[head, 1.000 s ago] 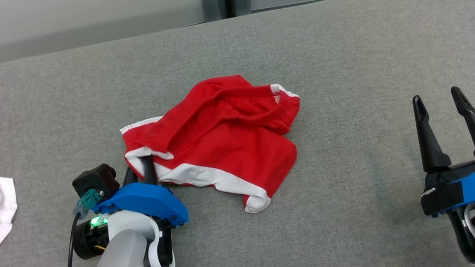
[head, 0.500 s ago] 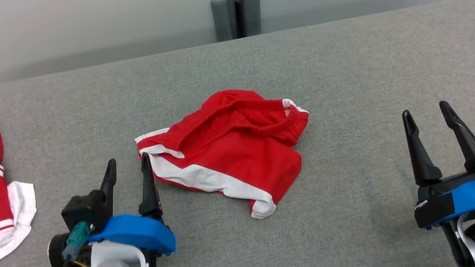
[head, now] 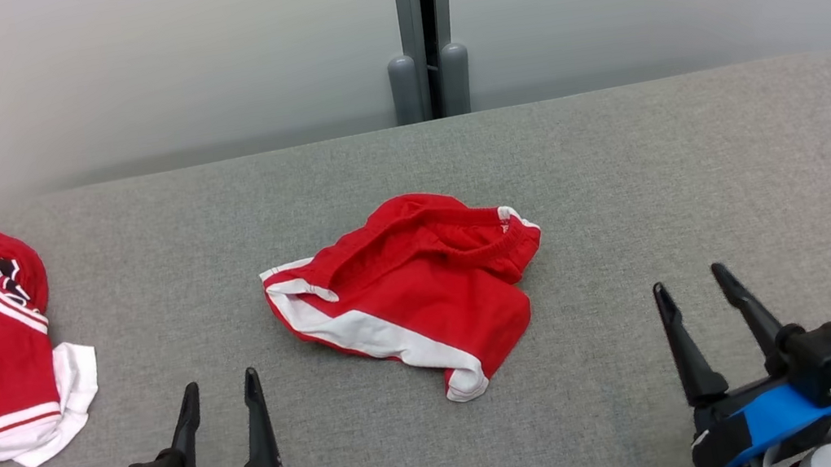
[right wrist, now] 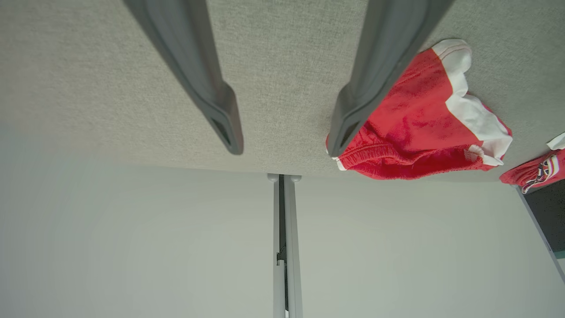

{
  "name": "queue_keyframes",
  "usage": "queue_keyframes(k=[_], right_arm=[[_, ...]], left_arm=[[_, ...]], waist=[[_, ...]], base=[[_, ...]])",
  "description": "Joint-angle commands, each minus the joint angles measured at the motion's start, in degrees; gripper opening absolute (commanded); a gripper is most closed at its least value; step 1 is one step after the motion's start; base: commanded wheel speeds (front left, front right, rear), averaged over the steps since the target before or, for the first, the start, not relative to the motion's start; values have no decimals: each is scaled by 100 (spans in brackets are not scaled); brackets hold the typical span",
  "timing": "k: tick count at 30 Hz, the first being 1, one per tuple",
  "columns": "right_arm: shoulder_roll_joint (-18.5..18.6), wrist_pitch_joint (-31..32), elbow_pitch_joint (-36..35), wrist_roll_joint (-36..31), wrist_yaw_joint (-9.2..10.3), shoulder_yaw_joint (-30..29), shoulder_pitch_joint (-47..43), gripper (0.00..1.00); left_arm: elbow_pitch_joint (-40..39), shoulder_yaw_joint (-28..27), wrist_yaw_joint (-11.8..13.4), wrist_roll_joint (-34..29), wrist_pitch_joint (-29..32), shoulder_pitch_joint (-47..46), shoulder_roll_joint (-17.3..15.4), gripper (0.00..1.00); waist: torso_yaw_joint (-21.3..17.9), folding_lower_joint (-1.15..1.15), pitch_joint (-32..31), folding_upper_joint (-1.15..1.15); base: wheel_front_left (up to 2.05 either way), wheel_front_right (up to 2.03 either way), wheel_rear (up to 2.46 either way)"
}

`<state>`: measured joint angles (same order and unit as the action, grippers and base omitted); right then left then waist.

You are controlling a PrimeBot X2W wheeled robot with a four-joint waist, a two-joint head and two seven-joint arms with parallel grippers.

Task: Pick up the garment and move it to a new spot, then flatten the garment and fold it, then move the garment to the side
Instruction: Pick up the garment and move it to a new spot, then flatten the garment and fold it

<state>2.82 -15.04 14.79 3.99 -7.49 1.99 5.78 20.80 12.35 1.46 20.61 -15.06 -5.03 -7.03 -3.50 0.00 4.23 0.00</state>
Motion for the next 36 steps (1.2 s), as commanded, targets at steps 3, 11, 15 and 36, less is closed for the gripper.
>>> queue_keyframes(k=[3, 11, 15, 36], right_arm=[[21, -22, 60, 64, -1, 154, -129, 100], [16, -22, 210, 95, -1, 276, -248, 100], [17, -22, 253, 112, -1, 238, -276, 100], [16, -22, 323, 58, -1, 69, -179, 100]], left_arm=[[-73, -214, -15, -79, -16, 175, 43, 100], [-72, -534, -169, -252, -16, 480, 182, 100], [-36, -604, -241, -325, -17, 521, 240, 100], [98, -748, -430, -551, -17, 404, 367, 100]], waist=[[-64, 0, -124, 0], [-96, 0, -279, 0], [-84, 0, -317, 0], [39, 0, -229, 0]], base=[[0, 0, 0], [0, 0, 0], [0, 0, 0], [0, 0, 0]])
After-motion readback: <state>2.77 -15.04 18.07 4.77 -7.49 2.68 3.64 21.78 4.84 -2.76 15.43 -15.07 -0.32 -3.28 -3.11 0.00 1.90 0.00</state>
